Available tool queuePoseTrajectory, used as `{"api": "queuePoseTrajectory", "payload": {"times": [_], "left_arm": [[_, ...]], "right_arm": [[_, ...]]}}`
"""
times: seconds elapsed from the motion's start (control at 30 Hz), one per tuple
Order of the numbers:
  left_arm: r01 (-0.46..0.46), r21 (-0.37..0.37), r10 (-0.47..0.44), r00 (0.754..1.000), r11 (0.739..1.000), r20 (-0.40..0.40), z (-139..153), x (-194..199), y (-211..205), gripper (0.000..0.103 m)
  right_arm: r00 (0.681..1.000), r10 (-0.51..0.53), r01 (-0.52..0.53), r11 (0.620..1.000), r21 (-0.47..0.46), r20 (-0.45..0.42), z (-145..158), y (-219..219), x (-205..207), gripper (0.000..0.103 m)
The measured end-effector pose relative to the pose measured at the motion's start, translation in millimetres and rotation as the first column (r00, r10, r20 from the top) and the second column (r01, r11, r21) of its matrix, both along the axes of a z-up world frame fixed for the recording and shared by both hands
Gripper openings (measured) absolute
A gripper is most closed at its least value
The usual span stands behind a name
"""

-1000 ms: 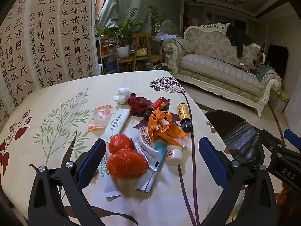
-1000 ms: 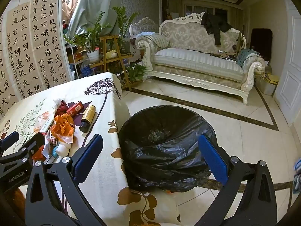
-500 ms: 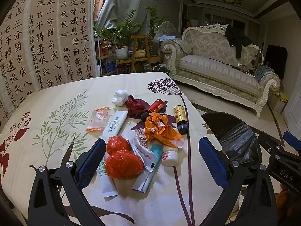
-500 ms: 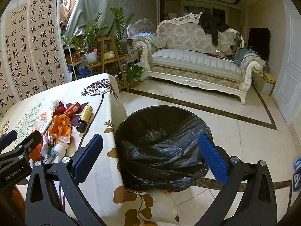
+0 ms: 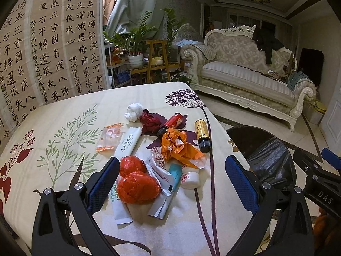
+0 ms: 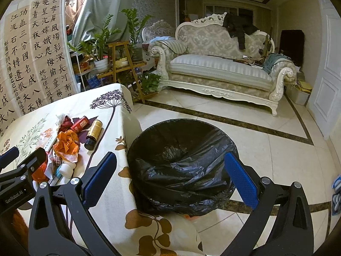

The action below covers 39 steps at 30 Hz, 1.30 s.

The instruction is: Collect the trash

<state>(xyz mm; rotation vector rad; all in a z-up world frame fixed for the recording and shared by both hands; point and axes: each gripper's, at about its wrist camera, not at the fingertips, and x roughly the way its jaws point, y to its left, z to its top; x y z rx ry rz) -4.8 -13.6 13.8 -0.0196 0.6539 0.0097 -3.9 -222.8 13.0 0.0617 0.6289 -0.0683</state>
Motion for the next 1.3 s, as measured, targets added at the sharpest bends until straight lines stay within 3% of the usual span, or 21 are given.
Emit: {"api": "queuePoseTrajectory", "payload": {"times": [1.3], "left_arm": [[0.031,-0.005,-0.031,0.999,1.0,-0.025,-6.7,2.4,-10.8,0.096]], "right_arm": [[1.0,-0.013,0.013,1.0,0.006,-0.01,-3.7,-8.6,2.2,0.099]]}}
